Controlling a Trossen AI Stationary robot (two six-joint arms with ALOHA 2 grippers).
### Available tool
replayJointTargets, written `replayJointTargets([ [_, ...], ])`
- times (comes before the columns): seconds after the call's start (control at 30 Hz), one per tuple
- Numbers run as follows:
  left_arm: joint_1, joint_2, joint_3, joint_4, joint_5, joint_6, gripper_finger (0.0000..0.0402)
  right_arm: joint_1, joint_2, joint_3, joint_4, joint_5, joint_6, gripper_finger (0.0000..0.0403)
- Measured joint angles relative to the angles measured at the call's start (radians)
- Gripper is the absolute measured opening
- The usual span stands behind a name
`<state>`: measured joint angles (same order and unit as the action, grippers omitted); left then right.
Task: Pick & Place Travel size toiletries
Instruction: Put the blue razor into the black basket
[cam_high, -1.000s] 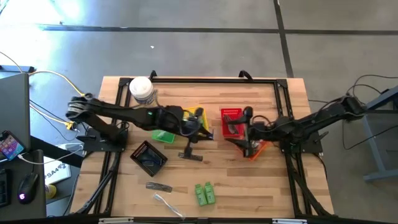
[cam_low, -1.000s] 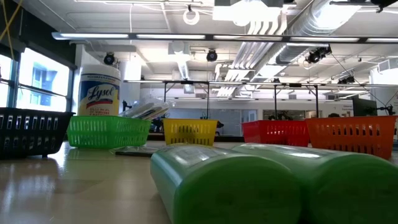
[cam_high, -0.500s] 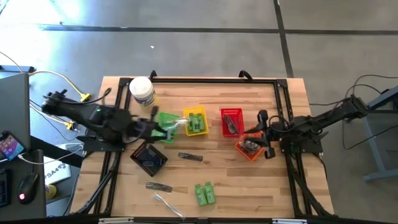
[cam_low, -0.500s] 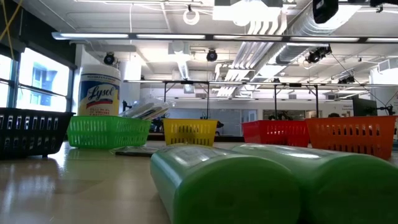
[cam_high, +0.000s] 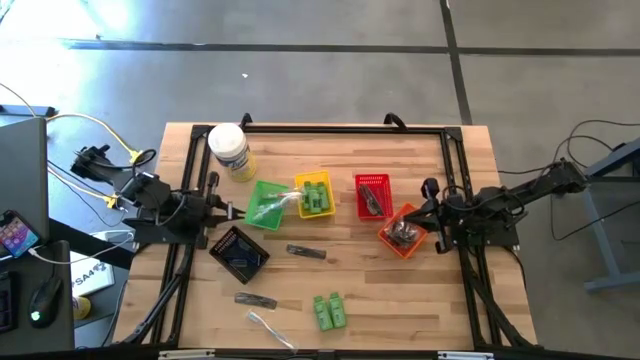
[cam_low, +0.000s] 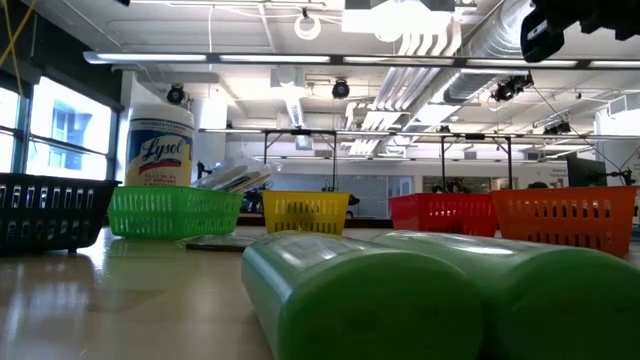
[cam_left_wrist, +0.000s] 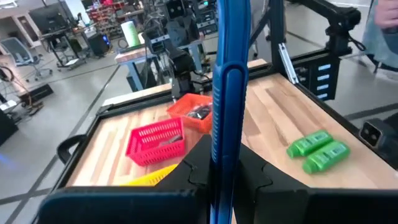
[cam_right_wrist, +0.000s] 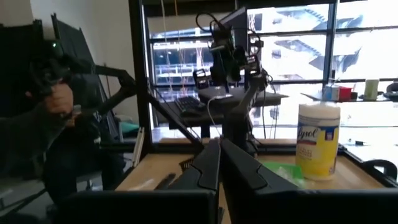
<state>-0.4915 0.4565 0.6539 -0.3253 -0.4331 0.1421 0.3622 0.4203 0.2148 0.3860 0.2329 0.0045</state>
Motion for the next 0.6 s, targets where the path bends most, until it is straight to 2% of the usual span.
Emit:
replayJointTargets([
  [0.33,0.000,-0.202,-0.021,-0.168,0.054,0.004,0.0021,-0.001,-0.019,-0.004,-0.117,0.003,0.045,0.0003],
  [0.53,0.000,-0.249,-0.022,-0.201,0.084,-0.008,0.0021,-0.061,-0.086,-0.004,-0.118,-0.005,-0.008,0.0003],
  [0.6,0.000,-0.248,-0.030,-0.196,0.085,0.006,0.0021,-0.098,-0.121,-0.004,-0.144,-0.036,-0.024,0.0003],
])
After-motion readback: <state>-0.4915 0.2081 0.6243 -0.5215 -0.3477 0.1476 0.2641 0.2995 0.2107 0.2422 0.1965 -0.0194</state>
